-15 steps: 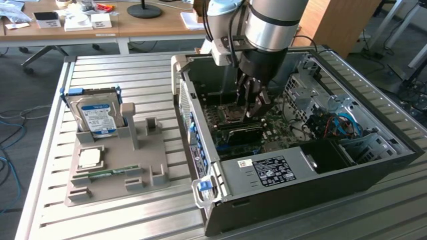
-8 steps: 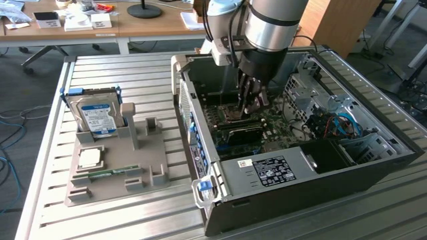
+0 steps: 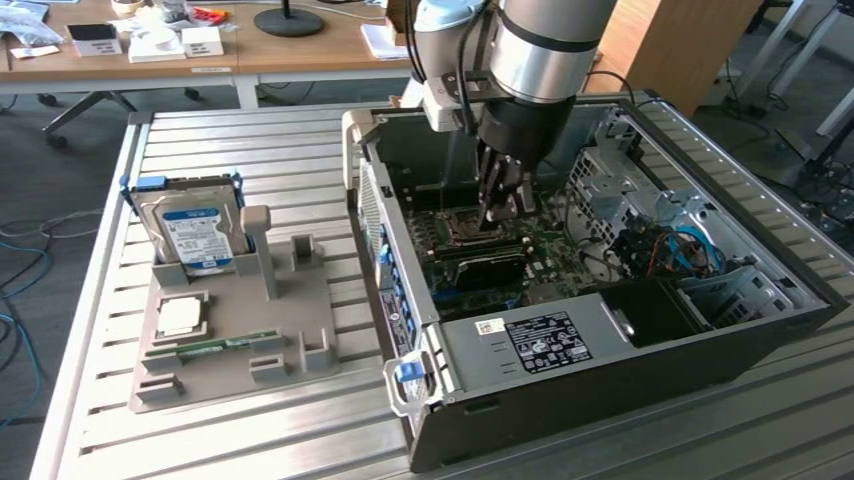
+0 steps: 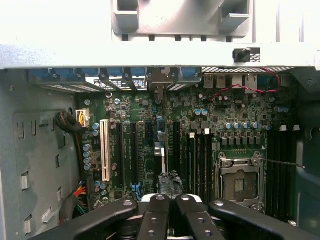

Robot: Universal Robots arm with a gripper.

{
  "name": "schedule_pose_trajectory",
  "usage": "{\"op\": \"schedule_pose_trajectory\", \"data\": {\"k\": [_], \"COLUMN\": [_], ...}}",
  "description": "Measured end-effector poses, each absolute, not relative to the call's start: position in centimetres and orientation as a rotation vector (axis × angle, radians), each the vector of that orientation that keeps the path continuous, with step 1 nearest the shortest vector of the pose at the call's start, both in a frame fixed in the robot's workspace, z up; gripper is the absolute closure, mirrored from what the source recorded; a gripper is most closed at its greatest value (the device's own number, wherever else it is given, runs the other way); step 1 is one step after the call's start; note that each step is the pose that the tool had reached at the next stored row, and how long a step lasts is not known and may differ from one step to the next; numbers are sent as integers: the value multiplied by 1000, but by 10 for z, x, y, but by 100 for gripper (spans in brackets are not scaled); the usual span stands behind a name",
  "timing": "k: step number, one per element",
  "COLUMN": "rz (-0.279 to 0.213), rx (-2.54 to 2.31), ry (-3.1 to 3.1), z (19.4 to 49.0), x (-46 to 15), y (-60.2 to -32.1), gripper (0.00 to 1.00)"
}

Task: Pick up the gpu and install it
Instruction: 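Press down on the gpu until it lock into place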

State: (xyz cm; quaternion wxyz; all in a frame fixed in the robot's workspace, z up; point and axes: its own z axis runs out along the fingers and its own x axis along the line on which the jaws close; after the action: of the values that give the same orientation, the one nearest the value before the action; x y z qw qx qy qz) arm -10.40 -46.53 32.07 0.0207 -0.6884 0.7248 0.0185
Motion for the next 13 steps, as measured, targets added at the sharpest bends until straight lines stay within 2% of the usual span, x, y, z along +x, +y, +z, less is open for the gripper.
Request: {"op": "schedule_pose_trajectory", "data": {"k": [13], "rz": [58], "rx": [-2135], "ry": [2247], "z": [310], "x": [-104], "y": [-465], "gripper": [89]}}
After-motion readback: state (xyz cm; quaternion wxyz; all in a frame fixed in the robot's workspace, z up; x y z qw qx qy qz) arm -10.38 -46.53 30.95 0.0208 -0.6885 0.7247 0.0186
